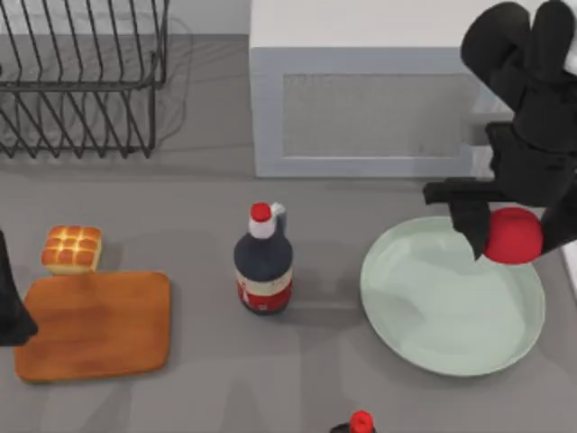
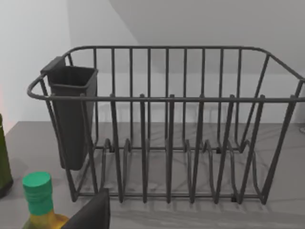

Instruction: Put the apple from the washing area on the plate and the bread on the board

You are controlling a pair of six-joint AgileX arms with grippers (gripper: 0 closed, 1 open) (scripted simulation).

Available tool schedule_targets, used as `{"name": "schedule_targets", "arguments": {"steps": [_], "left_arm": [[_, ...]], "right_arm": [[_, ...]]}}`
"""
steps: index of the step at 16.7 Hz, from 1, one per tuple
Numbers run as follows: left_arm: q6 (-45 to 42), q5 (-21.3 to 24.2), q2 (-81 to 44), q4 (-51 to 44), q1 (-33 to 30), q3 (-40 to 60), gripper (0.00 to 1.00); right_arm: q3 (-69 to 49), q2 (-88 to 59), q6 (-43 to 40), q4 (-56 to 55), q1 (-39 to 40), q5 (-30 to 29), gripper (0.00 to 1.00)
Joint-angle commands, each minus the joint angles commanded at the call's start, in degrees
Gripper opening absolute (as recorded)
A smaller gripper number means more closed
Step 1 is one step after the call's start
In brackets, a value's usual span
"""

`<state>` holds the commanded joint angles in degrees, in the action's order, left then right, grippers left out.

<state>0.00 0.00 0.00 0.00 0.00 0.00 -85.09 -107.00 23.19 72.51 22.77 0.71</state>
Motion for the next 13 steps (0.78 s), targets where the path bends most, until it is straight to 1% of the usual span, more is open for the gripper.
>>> {"name": "schedule_targets", "arguments": {"steps": [4, 9, 13], "left_arm": [[0.0, 0.0, 0.0, 0.0, 0.0, 0.0, 1.0], [0.0, 0.0, 0.0, 0.0, 0.0, 0.0, 1.0], [0.0, 0.0, 0.0, 0.0, 0.0, 0.0, 1.0]], "right_arm": [[-2.89, -0.17, 4.53, -1.41, 4.14, -0.7, 0.0], [-3.08, -0.2, 4.8, -1.54, 4.38, -0.75, 0.0], [-3.08, -0.2, 4.8, -1.54, 4.38, -0.75, 0.3]]}}
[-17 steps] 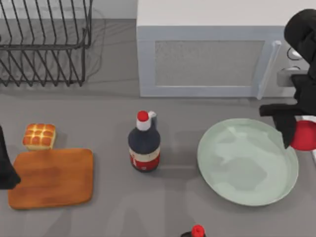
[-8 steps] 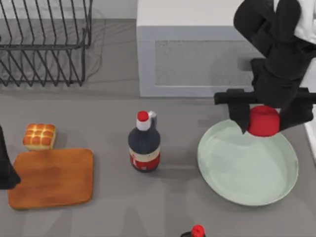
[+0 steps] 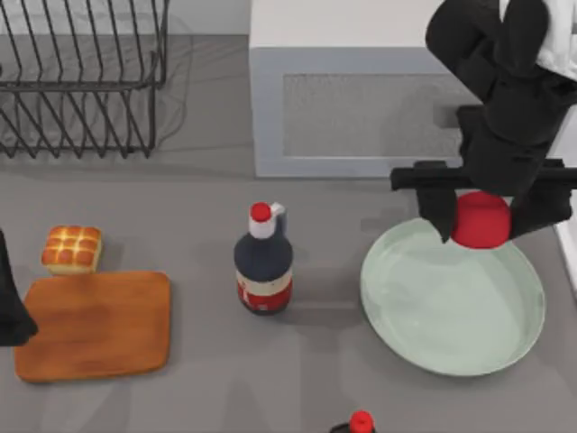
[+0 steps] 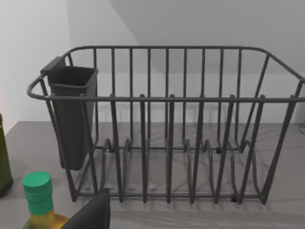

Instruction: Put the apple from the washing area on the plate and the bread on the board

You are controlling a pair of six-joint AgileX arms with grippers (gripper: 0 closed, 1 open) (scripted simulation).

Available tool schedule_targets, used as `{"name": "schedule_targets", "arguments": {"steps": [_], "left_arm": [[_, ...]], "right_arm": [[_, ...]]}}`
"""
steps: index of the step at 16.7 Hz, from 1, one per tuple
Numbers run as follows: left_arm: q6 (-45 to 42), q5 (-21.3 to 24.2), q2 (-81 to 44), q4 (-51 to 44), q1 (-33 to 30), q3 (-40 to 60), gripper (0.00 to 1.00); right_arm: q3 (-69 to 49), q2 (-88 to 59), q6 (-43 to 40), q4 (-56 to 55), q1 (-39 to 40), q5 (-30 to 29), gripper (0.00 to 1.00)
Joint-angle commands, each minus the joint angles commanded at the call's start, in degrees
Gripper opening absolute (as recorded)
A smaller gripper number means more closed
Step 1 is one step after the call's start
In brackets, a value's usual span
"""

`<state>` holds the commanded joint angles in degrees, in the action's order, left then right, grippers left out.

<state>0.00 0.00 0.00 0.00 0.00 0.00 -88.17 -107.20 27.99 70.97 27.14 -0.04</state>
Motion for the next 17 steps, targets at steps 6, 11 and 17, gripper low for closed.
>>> {"name": "schedule_targets", "arguments": {"steps": [6, 11, 17], "left_arm": [[0.0, 0.0, 0.0, 0.0, 0.0, 0.0, 1.0], [0.0, 0.0, 0.0, 0.0, 0.0, 0.0, 1.0], [0.0, 0.0, 0.0, 0.0, 0.0, 0.0, 1.0]], "right_arm": [[0.0, 0.0, 0.0, 0.0, 0.0, 0.0, 0.75], [0.0, 0.0, 0.0, 0.0, 0.0, 0.0, 1.0], [0.0, 0.0, 0.0, 0.0, 0.0, 0.0, 1.0]]}}
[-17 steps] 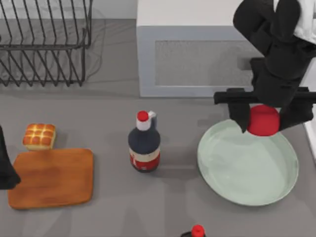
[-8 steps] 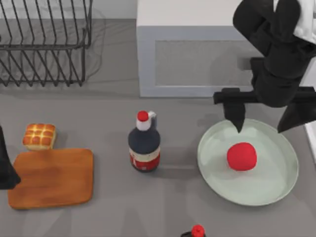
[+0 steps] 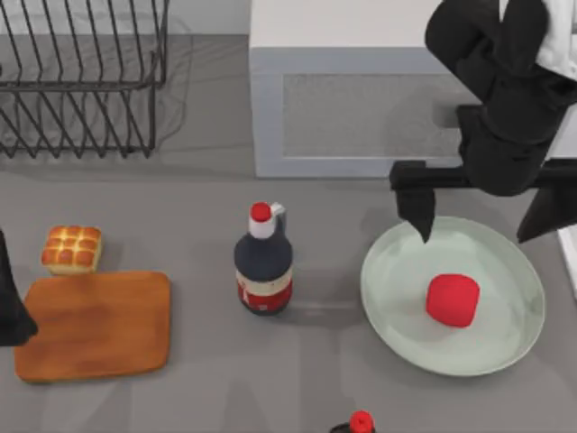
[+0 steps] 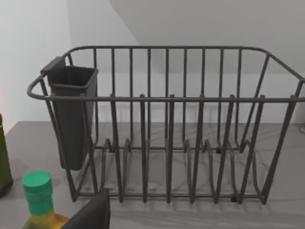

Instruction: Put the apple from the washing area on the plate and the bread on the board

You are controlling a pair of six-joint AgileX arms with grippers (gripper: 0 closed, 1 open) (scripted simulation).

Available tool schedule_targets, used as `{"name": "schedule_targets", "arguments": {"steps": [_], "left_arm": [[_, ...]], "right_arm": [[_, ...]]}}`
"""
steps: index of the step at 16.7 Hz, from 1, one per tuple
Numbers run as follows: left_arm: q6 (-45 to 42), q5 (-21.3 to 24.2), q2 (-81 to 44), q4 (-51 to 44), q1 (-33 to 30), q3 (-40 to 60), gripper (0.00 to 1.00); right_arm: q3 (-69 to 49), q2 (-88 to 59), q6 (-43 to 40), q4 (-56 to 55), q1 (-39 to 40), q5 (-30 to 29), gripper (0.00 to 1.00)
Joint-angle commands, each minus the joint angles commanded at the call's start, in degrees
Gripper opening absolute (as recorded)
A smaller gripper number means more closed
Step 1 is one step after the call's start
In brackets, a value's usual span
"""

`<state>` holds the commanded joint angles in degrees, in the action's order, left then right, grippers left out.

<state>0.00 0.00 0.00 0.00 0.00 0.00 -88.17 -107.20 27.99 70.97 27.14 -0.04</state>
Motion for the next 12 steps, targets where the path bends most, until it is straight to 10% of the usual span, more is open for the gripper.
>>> {"name": "schedule_targets", "arguments": {"steps": [12], "left_arm": [[0.0, 0.0, 0.0, 0.0, 0.0, 0.0, 1.0]], "right_arm": [[25.49, 31.2, -8.06, -20.44, -7.88, 0.01, 1.0]]}}
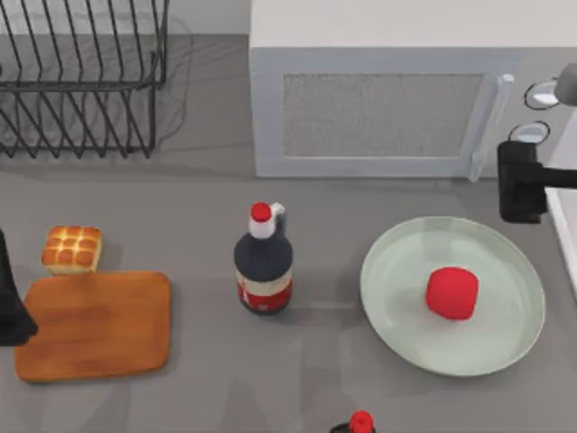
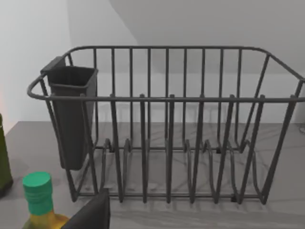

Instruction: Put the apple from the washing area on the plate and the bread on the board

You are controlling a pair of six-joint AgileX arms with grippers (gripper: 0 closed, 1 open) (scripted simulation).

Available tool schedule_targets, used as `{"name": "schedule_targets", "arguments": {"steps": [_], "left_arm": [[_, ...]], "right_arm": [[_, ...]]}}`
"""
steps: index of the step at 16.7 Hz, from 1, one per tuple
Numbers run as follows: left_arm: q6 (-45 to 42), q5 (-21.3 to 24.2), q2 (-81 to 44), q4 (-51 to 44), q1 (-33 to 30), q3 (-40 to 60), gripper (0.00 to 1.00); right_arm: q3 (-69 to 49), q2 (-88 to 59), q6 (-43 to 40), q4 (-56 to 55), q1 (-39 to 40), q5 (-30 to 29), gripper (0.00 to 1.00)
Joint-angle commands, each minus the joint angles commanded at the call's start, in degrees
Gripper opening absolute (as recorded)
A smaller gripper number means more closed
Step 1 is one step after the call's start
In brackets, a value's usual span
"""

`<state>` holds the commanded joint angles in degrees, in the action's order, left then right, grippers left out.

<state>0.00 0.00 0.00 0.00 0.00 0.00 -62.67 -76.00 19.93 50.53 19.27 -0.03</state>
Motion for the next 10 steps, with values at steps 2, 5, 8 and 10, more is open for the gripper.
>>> {"name": "schedule_targets", "arguments": {"steps": [2, 5, 8, 10], "left_arm": [[0.0, 0.0, 0.0, 0.0, 0.0, 0.0, 1.0], [0.0, 0.0, 0.0, 0.0, 0.0, 0.0, 1.0], [0.0, 0.0, 0.0, 0.0, 0.0, 0.0, 1.0], [0.0, 0.0, 0.0, 0.0, 0.0, 0.0, 1.0]], "right_arm": [[9.07, 12.23, -2.82, -7.1, -2.72, 0.0, 1.0], [23.74, 31.54, -7.33, -18.59, -7.08, 0.01, 1.0], [38.5, 49.89, -11.82, -30.05, -11.43, 0.02, 1.0], [47.31, 59.97, -14.57, -36.98, -14.09, 0.02, 1.0]]}}
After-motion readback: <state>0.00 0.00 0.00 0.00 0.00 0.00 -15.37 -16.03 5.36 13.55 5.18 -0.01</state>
